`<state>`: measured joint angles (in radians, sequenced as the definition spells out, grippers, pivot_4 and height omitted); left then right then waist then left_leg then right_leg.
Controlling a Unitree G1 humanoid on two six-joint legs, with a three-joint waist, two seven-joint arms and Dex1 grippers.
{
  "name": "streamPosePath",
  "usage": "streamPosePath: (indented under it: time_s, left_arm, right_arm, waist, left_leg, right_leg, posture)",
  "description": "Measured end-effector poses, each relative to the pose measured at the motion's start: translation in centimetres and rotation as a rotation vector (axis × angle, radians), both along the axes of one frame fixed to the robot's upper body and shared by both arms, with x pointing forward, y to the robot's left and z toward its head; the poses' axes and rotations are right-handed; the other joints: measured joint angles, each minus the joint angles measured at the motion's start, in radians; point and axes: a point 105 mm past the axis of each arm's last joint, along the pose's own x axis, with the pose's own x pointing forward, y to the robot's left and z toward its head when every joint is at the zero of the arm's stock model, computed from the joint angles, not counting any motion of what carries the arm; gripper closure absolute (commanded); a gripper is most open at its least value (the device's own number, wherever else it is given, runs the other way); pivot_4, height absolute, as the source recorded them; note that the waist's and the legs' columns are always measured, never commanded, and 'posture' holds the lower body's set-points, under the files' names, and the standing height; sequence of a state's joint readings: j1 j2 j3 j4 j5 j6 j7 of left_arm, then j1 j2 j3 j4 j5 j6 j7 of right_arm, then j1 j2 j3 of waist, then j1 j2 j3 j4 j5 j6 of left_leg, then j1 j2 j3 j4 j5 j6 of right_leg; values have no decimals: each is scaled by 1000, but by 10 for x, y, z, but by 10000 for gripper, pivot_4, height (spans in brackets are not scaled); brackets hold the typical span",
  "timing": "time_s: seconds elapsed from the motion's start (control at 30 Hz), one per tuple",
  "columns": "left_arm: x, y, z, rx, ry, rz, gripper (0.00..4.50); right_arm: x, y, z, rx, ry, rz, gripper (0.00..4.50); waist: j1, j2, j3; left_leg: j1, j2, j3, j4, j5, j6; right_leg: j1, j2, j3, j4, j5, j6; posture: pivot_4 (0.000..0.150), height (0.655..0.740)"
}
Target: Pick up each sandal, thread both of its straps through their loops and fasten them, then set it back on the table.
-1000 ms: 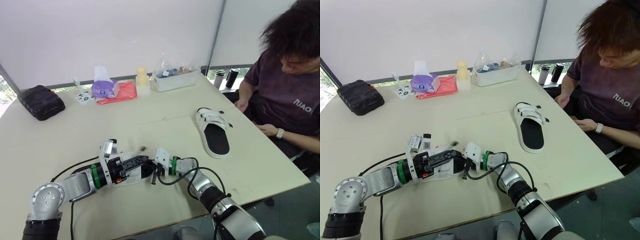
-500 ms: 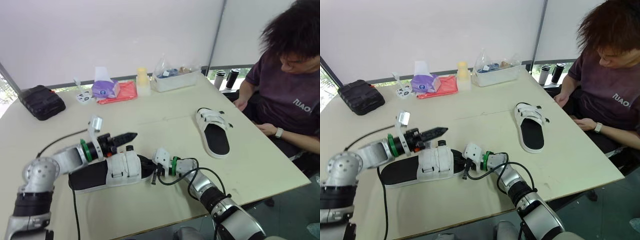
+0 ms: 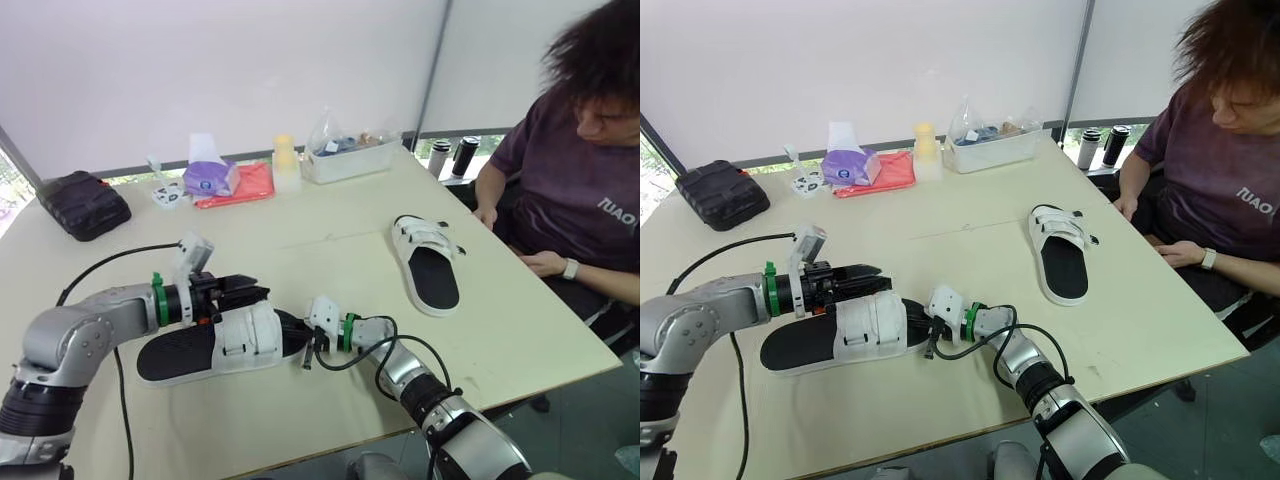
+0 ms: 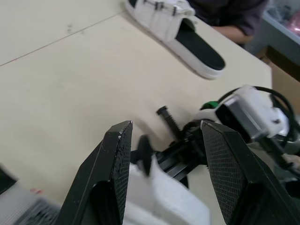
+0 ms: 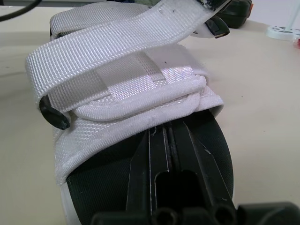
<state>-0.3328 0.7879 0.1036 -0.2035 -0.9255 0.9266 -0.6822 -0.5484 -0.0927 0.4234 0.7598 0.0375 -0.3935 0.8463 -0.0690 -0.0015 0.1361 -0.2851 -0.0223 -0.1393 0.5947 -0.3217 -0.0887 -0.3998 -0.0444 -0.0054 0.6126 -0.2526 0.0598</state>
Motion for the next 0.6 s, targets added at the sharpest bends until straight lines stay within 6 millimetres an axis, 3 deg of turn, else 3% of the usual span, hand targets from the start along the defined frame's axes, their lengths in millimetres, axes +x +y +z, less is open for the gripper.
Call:
streamPosePath:
  time_s: [0.43,0.53,0.6]
  left_arm:
    - [-4,-4,-30,5,71,-39,21189]
    - [1,-6,-30,-4,52,-30,28862]
    - [4,-7,-29,-8,39,-28,37033]
  right_arm:
    - [0,1,0,1,0,3,45000]
    - [0,1,0,1,0,3,45000]
    - [0,1,0,1,0,3,45000]
  waist:
    - [-1,0,0]
    - [-1,0,0]
    - [-1,0,0]
  left_leg:
    - [0,0,0,0,0,0]
    - [0,0,0,0,0,0]
    - [0,0,0,0,0,0]
  right_leg:
    - [-1,0,0,0,0,0]
    - [-1,0,0,0,0,0]
    - [0,0,0,0,0,0]
  posture:
    - [1500,7400]
    - [1500,7400]
    - [1500,7400]
